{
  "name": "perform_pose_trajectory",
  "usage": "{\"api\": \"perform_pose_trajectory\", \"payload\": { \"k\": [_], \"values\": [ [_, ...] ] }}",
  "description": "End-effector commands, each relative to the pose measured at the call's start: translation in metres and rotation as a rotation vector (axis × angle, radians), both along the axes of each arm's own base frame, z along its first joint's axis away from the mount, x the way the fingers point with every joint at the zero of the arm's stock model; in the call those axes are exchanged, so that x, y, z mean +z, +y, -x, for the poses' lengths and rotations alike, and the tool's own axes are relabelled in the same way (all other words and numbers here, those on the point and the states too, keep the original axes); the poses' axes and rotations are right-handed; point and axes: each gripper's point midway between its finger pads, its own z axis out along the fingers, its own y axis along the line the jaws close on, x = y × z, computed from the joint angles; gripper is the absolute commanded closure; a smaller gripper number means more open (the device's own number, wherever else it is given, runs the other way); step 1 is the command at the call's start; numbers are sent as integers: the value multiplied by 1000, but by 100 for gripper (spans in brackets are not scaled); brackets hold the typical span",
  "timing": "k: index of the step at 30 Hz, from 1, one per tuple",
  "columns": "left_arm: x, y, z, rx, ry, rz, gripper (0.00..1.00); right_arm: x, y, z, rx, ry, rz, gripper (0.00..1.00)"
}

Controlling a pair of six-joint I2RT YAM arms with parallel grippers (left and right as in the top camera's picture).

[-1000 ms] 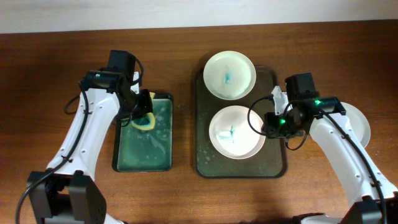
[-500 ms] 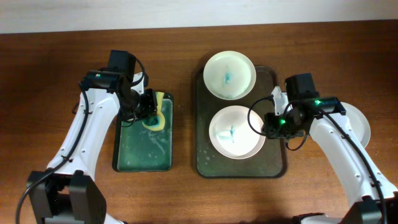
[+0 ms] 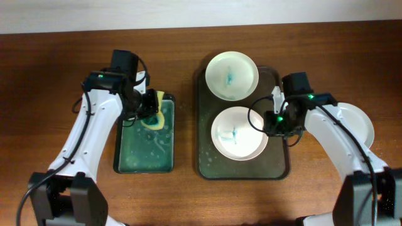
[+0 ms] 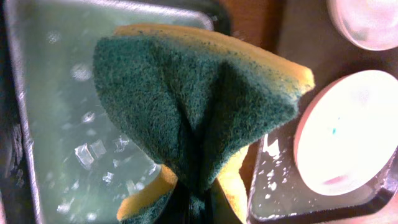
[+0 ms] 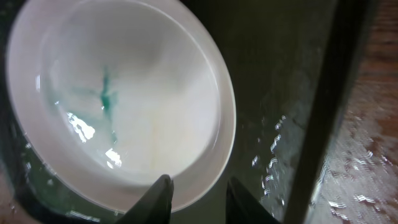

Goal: Clean dirty plates on tray and stack at the side
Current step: 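Scrub the pink-rimmed plate with the sponge in the left gripper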

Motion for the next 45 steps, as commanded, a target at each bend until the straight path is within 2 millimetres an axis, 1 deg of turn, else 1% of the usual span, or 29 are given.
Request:
{"api": "perform_pose_trajectory", "payload": {
  "k": [1, 2, 3, 5, 7, 9, 10, 11, 14, 16, 17, 18, 20, 21, 23, 24, 26, 27, 29, 30, 32, 33, 35, 36, 37, 39, 40, 41, 45],
  "values": [
    [19, -47, -5, -140, -112, 20, 100, -25, -5, -6, -31, 58, -38, 71],
    [22, -70, -7, -194, -154, 34, 100, -35, -8, -6, -50, 87, -63, 71],
    [22, -88, -9, -224, -178, 47, 100, -43, -13, -5, -69, 113, -62, 72],
    [11, -116, -9, -231, -164, 90, 100, -58, -15, -2, -89, 165, -101, 83],
    [-8, -155, -6, -296, -127, 183, 100, -68, -9, 1, -66, 196, -135, 94],
    [-30, -186, 0, -327, -82, 238, 100, -69, -8, 1, -64, 197, -133, 96],
    [-38, -195, 3, -340, -68, 247, 100, -69, -8, 0, -64, 193, -133, 96],
    [-59, -220, 10, -395, -56, 255, 100, -69, -8, -1, -67, 190, -133, 96],
    [-85, -247, 22, -454, -50, 240, 100, -69, -9, -1, -66, 190, -129, 96],
    [-109, -261, 25, -483, -73, 186, 100, -69, -9, 0, -66, 191, -130, 96],
    [-129, -272, 32, -508, -60, 181, 100, -69, -9, 0, -67, 191, -130, 96],
    [-139, -272, 35, -512, -43, 171, 100, -69, -9, 0, -67, 191, -130, 96],
    [-148, -268, 37, -507, -23, 154, 100, -69, -9, 0, -67, 191, -130, 96],
    [-153, -259, 33, -487, -21, 112, 100, -69, -9, 0, -67, 192, -130, 96],
    [-160, -225, 19, -354, -14, -42, 100, -69, -9, 1, -67, 199, -130, 96],
    [-159, -209, 12, -308, -14, -108, 100, -69, -9, 2, -67, 203, -130, 96],
    [-152, -192, 3, -279, -23, -193, 100, -69, -9, 2, -67, 203, -130, 96],
    [-145, -175, -5, -254, -38, -284, 100, -69, -9, 2, -67, 203, -130, 96],
    [-131, -150, -13, -231, -56, -428, 100, -69, -9, 2, -67, 203, -130, 96],
    [-124, -142, -15, -228, -63, -477, 100, -69, -9, 2, -67, 203, -130, 96],
    [-117, -139, -17, -233, -66, -503, 100, -69, -9, 2, -67, 203, -130, 96],
    [-117, -140, -17, -232, -67, -496, 100, -69, -9, 2, -67, 203, -130, 96],
    [-123, -161, -11, -252, -32, -380, 100, -69, -9, 2, -67, 202, -129, 96],
    [-126, -182, -4, -275, 2, -263, 100, -69, -9, 2, -67, 202, -129, 96],
    [-127, -194, 0, -291, 20, -193, 100, -69, -9, 2, -67, 202, -129, 96],
    [-122, -249, 17, -413, 74, 91, 100, -69, -9, 2, -67, 202, -129, 96],
    [-122, -264, 24, -441, 91, 166, 100, -69, -9, 2, -67, 202, -129, 96],
    [-123, -275, 30, -466, 109, 219, 100, -69, -9, 2, -67, 202, -129, 96],
    [-128, -293, 50, -516, 156, 276, 100, -69, -9, 2, -67, 202, -129, 96]
  ]
}}
